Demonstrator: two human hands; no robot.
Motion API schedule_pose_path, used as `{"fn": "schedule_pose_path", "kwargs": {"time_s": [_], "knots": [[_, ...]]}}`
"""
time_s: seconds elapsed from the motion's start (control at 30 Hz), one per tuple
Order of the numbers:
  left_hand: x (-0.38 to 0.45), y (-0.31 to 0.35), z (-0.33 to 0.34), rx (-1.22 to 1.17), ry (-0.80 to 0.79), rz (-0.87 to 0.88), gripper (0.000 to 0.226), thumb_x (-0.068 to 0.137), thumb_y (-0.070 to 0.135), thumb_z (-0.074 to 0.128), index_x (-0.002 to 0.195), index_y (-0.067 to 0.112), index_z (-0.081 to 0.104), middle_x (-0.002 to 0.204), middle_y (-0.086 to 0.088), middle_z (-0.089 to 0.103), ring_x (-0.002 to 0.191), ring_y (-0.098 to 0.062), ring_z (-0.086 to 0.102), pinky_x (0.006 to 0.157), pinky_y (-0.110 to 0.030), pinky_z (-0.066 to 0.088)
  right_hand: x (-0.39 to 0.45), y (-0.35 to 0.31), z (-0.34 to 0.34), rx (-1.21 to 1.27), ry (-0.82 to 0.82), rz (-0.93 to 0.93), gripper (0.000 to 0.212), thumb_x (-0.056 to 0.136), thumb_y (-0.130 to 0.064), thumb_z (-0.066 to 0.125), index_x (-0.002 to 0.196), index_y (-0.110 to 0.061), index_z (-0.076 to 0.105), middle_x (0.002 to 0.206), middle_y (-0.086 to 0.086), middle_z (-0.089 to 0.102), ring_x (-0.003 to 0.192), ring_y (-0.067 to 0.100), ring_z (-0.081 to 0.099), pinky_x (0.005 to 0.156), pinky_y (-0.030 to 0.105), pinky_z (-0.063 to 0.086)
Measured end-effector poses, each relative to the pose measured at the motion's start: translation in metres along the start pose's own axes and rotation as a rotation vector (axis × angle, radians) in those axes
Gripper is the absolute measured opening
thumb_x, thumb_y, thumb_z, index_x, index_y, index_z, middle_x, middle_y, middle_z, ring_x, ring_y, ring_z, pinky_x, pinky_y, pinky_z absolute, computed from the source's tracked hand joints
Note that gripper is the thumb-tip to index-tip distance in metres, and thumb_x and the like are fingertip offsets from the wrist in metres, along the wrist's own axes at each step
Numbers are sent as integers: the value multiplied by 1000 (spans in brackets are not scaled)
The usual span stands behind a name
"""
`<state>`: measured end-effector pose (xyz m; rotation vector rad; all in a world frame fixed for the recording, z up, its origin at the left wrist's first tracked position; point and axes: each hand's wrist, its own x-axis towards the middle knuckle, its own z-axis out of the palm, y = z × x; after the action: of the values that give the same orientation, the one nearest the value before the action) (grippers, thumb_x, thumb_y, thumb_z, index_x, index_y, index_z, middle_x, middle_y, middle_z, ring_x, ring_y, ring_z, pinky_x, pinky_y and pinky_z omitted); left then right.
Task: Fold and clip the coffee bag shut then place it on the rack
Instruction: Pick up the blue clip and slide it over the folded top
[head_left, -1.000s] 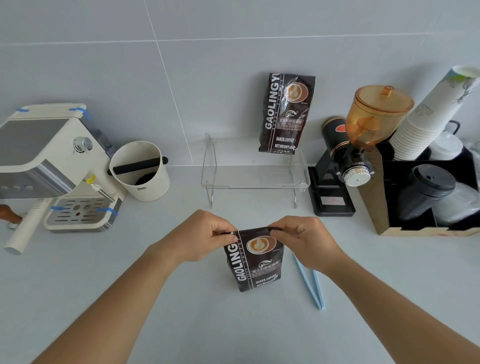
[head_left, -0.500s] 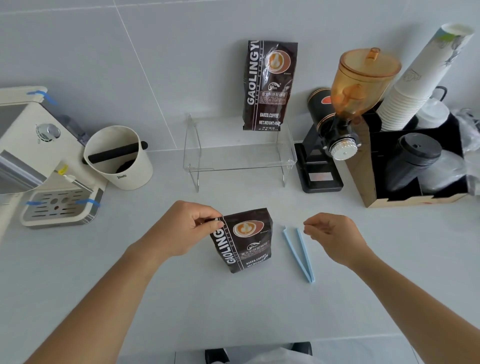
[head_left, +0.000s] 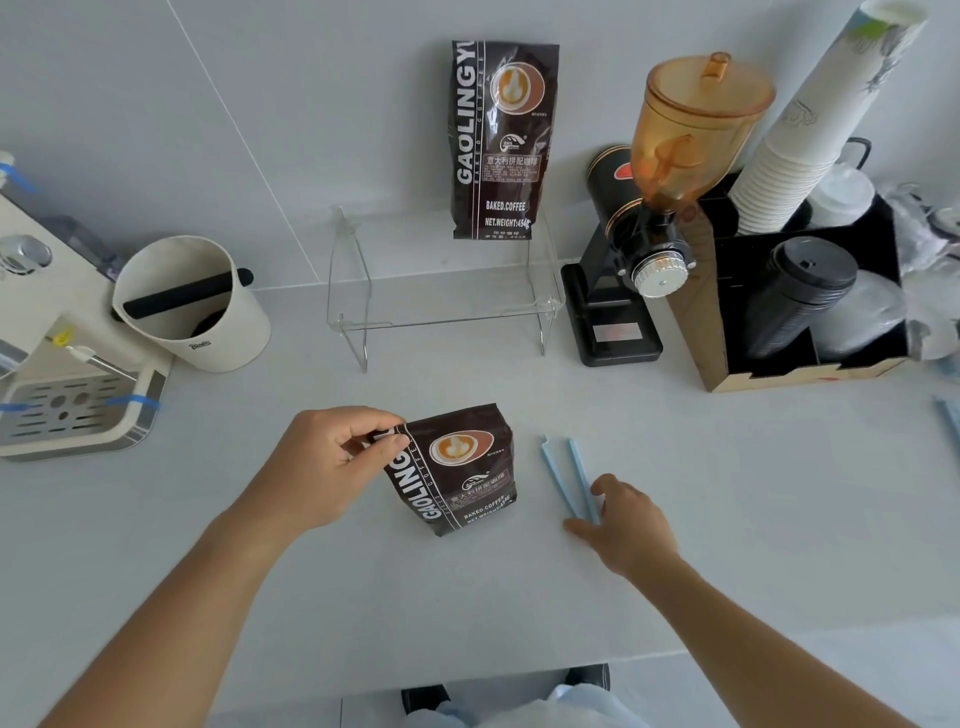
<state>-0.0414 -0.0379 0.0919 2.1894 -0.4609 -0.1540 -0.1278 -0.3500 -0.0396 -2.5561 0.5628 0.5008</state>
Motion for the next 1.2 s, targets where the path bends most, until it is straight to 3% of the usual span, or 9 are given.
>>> {"fn": "schedule_pose_path", "kwargs": {"time_s": [0.13, 0.27, 0.5, 0.6, 0.67, 0.8, 0.9, 1.0, 1.2], "knots": [[-1, 2, 1, 10, 10, -12, 10, 82, 30, 64, 85, 25, 72, 76, 6, 72, 64, -20, 65, 61, -34, 51, 3, -5, 2, -32, 19, 23, 26, 80, -38, 62, 98, -20, 56, 91, 0, 62, 74, 22, 56, 60, 30, 43], [-1, 3, 1, 10, 29, -25, 8, 84, 23, 66, 85, 26, 74, 82, 13, 73, 67, -15, 68, 62, -24, 52, 4, -5, -2, -12, 0, 46, 10, 82, -30, 56, 85, -21, 57, 77, -1, 58, 62, 17, 52, 49, 27, 37], [-2, 1, 5, 31, 70, -49, 11, 86, 11, 70, 93, 18, 76, 80, 10, 75, 70, -13, 69, 63, -18, 52, -2, -5, -22, 342, 16, 54, 8, 81, -21, 62, 79, -21, 53, 76, 5, 66, 58, 21, 63, 45, 29, 49], [-1, 2, 5, 18, 74, -48, 13, 86, 12, 70, 92, 22, 75, 84, 19, 73, 71, -9, 69, 61, -12, 49, -7, -8, -35, 540, 3, 64, 12, 83, -11, 61, 82, -18, 51, 85, 8, 67, 59, 22, 70, 53, 35, 59], [-1, 3, 4, 13, 71, -53, 15, 87, 13, 70, 91, 26, 75, 87, 23, 72, 71, -8, 69, 62, -13, 50, -9, -10, -44, 574, 10, 30, 15, 84, -8, 59, 87, -20, 52, 90, 7, 65, 60, 23, 66, 50, 30, 56], [0, 3, 4, 15, 80, -76, 11, 87, 14, 70, 91, 24, 75, 79, 18, 74, 70, -7, 68, 61, -12, 50, -10, -18, -62, 517, 17, -96, 25, 89, -10, 56, 106, -27, 57, 82, 0, 60, 61, 17, 51, 48, 26, 43], [1, 4, 5, 31, 99, -106, 13, 88, 17, 68, 99, 20, 75, 86, 11, 74, 70, -9, 68, 63, -18, 51, -12, -28, -74, 527, 12, -166, 16, 90, -16, 56, 97, -30, 61, 71, -3, 53, 56, 13, 45, 47, 23, 38], [3, 7, 5, 91, 109, -98, 14, 89, 20, 67, 100, 22, 75, 85, 14, 70, 68, 5, 60, 62, -9, 40, -16, -44, -87, 611, 12, -206, 14, 93, -33, 52, 80, -35, 59, 67, -5, 50, 50, 6, 40, 46, 22, 36], [4, 12, 4, 17, 105, -156, 12, 89, 21, 66, 98, 25, 74, 66, 19, 69, 54, 0, 60, 52, -7, 40, -19, -69, -115, 612, 21, -328, 12, 93, -35, 48, 84, -36, 55, 86, 6, 65, 67, 17, 56, 57, 35, 47]]}}
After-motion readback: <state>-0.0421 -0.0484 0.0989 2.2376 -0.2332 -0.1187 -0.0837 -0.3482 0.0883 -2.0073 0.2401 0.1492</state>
